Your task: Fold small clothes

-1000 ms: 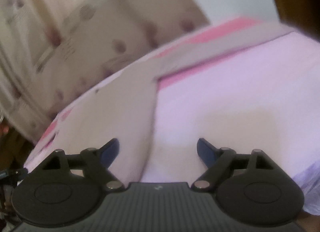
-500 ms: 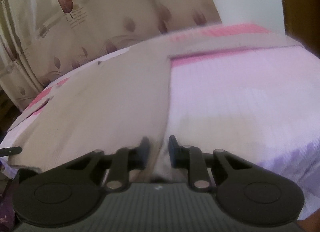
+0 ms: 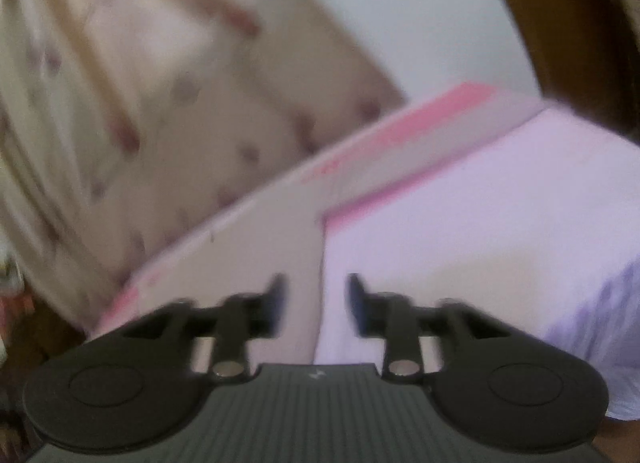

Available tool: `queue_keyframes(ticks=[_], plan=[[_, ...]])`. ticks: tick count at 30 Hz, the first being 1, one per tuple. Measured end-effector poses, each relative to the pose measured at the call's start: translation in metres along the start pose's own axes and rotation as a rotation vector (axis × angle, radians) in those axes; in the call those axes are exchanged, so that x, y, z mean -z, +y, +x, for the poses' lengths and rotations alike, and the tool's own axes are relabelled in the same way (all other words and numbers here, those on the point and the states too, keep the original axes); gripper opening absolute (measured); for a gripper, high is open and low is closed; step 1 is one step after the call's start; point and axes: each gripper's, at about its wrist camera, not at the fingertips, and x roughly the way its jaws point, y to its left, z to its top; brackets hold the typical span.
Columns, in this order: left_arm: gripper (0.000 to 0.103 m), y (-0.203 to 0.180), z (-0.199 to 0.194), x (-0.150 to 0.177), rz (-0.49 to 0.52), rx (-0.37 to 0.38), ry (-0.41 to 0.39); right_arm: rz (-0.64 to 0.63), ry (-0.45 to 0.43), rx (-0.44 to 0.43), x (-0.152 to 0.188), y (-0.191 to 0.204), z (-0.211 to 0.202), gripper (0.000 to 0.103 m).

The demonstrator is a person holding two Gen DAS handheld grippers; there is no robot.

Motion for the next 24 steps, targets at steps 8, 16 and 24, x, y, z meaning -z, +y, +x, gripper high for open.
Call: queue_keyframes(ticks=[8, 16, 24], plan=[[0.102, 0.001, 0.116, -0.035, -0.202, -0.074, -0.043, 0.309, -0.129, 0.069, -0.087, -0.104, 0.079, 0.079], [0.102, 0.015, 0.211, -0.031, -0.198, -0.230, -0.028, 0.535, -0.236, 0.246, -0.148, -0.208, 0.119, 0.079], [0.103, 0.025, 0.217, -0.023, -0.246, -0.170, 0.045, 0.600, -0.074, 0.314, -0.188, -0.272, 0.155, 0.078]])
